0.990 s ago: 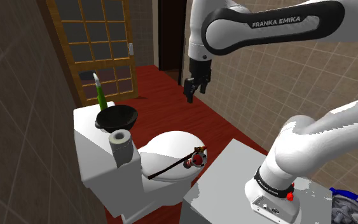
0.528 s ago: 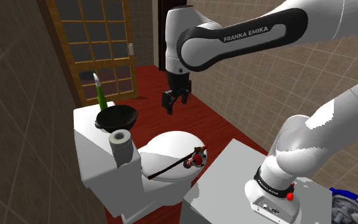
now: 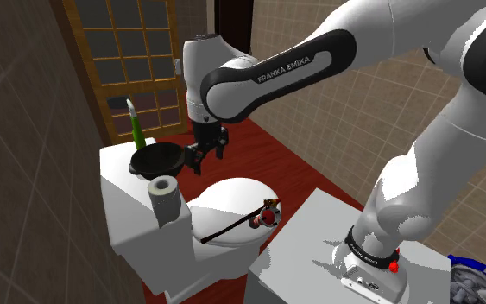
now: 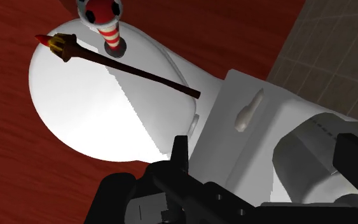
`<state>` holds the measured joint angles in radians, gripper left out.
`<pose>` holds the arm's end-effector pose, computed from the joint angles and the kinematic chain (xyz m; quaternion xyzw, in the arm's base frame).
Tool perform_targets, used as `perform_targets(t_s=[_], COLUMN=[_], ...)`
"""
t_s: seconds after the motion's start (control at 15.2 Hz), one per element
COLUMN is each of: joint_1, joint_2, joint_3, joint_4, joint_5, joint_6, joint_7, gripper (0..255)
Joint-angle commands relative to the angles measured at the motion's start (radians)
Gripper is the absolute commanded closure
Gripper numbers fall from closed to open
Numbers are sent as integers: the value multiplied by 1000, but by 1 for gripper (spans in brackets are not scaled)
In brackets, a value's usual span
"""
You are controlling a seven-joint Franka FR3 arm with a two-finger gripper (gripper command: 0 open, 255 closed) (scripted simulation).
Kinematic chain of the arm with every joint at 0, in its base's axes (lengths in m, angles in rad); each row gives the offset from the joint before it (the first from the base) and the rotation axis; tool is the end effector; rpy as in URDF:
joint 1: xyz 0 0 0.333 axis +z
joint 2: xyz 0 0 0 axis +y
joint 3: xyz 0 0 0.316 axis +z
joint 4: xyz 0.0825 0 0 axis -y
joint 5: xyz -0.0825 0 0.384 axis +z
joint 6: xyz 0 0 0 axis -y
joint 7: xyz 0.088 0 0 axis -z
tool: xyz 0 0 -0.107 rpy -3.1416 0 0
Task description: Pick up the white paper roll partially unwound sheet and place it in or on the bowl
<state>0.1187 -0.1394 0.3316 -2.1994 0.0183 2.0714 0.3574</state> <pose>0.4533 0.2239 0.4398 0.9991 0.0406 0.0076 0.0126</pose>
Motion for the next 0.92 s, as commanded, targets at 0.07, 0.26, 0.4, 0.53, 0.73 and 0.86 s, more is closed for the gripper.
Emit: perform_targets(t_s=[0.07,0.26,0.4,0.53,0.73,0.86], joint_1=[17,39,58,78,81,83], joint_2=[110,218,292,356,375,389], joint_3=[32,53,62,66,62,60], joint_4=[73,153,212,267,250,240], joint_5=[-31,-71,-101,-127,-137,-145], joint_6=[35,59,70,75,110,133], joint_7=[59,114,150,179,186,191], gripper=[0,0,0,0,0,0])
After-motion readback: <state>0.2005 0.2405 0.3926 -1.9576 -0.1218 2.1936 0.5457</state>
